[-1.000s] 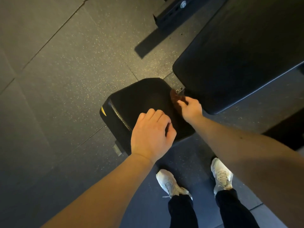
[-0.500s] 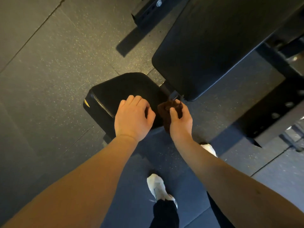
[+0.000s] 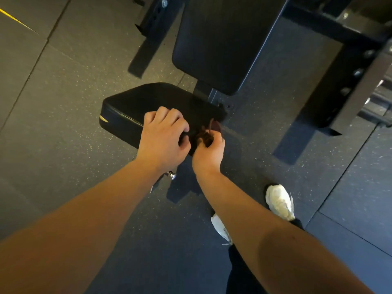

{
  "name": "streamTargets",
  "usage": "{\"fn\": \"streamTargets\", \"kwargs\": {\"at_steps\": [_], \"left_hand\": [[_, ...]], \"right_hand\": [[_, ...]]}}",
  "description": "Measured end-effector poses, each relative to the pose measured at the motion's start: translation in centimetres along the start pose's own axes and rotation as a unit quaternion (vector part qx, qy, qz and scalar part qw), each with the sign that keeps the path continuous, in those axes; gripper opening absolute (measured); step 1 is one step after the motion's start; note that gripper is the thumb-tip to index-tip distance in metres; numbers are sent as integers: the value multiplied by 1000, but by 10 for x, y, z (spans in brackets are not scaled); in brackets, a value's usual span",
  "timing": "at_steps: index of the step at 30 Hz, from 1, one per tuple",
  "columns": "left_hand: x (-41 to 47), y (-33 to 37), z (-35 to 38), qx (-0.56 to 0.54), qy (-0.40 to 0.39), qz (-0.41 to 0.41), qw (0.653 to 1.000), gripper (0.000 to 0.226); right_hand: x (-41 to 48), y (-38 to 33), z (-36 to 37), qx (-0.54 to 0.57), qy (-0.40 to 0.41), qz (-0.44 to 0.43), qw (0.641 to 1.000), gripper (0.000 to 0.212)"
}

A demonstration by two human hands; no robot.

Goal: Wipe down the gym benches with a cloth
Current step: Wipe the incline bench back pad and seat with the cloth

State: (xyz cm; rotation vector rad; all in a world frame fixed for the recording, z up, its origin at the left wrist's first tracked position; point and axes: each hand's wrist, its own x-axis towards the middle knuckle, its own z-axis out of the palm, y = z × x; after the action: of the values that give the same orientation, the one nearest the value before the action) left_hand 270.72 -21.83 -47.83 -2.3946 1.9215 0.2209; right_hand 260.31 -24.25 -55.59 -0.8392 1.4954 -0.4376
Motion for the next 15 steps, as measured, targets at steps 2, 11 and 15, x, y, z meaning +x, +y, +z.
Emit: {"fn": "streamTargets", "kwargs": {"at_steps": [2,11,15], "left_hand": [[-2,-1,4,-2,21,-2,1000,16],[-3,0,13,5,76,13,997,19],[-5,3,14,1,94,12,995,19]], "right_hand": [[-6,8,-1,-22,-17,-25,999,36],[41,42,-20,-164,-77,-159,970,39],[97,36,-37,-162,1,-63,985,34]]}}
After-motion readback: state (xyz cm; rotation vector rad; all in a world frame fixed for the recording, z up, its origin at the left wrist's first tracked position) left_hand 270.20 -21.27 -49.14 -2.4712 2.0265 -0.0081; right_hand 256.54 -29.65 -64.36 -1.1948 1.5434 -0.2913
